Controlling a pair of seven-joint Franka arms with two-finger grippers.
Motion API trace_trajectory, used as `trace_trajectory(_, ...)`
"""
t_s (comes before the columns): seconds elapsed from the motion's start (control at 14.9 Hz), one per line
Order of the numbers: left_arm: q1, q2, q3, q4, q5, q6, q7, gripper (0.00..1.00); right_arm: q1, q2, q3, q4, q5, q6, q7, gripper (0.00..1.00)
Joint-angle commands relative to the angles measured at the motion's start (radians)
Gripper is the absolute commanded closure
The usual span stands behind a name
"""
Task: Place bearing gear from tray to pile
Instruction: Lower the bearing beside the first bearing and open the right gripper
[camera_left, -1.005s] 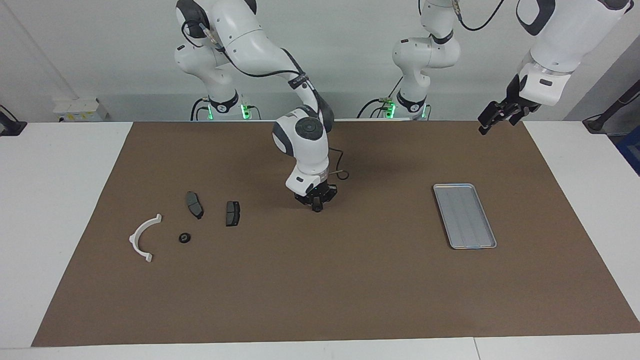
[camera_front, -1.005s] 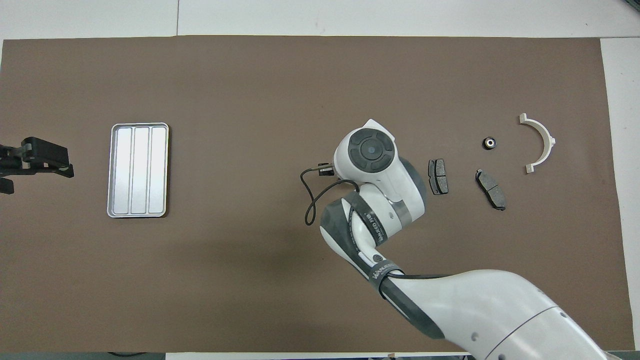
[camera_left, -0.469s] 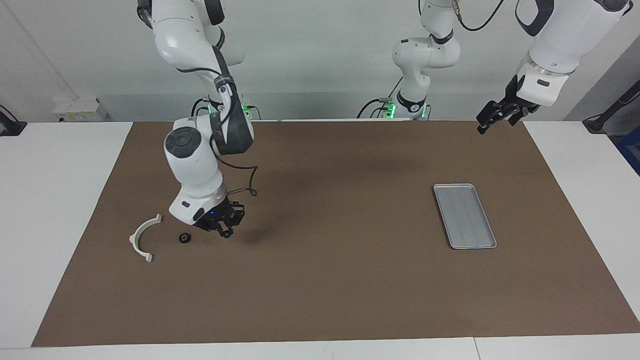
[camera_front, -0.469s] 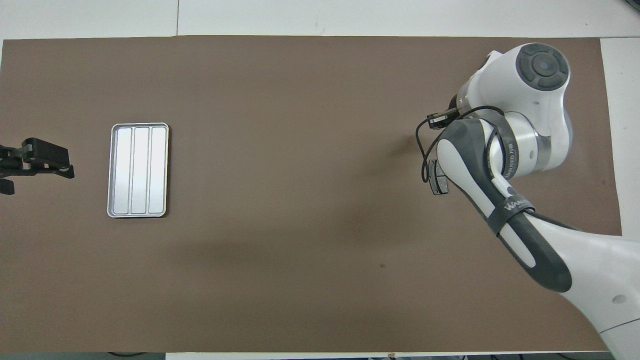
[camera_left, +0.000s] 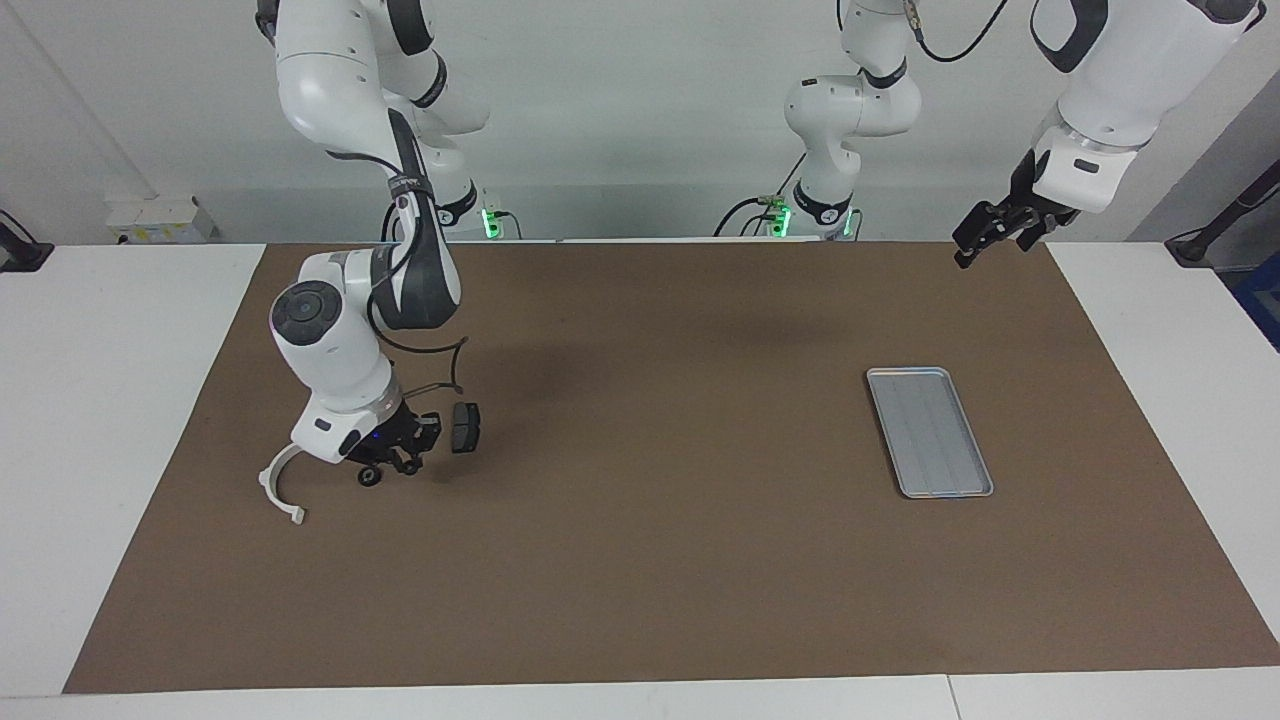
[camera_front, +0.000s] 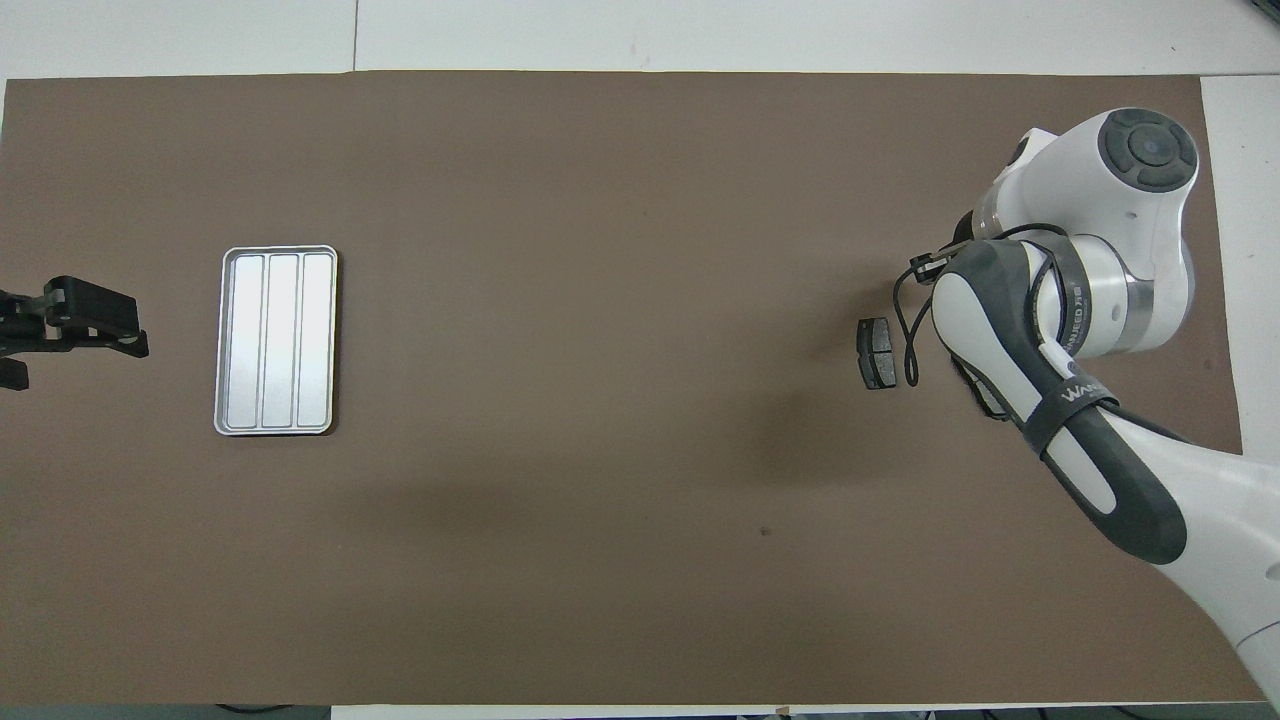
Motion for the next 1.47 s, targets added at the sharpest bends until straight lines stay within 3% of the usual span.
trace_trajectory(0.0,0.007,-0.022,-0.007,-0.018,0.005,-0.009,0.004,0.00,-0.021,-0.033,0.015,-0.077,0.010,0.047,-0.033,1.00)
trace_trajectory(0.87,0.007,-0.022,-0.007,-0.018,0.005,-0.009,0.004,0.00,-0.029,-0.032,0.014,-0.169,0.010,0.164,-0.035,1.00)
trace_trajectory(0.94,0.007,-0.022,-0.007,-0.018,0.005,-0.009,0.004,0.00,-0.029,-0.032,0.014,-0.169,0.010,0.164,-0.032,0.95)
trace_trajectory(1.0,0.007,-0.022,-0.007,-0.018,0.005,-0.009,0.004,0.00,-0.029,-0.032,0.014,-0.169,0.010,0.164,-0.029,0.66)
trace_trajectory(1.07,0.007,-0.022,-0.007,-0.018,0.005,-0.009,0.004,0.00,-0.029,-0.030,0.014,-0.167,0.010,0.164,-0.024,0.23)
trace_trajectory(1.14,0.007,-0.022,-0.007,-0.018,0.005,-0.009,0.004,0.00,-0.029,-0.032,0.014,-0.160,0.010,0.163,-0.020,0.00)
trace_trajectory(1.41,0.007,-0.022,-0.007,-0.018,0.005,-0.009,0.004,0.00,-0.019,-0.046,0.014,-0.053,0.009,0.036,0.028,0.00)
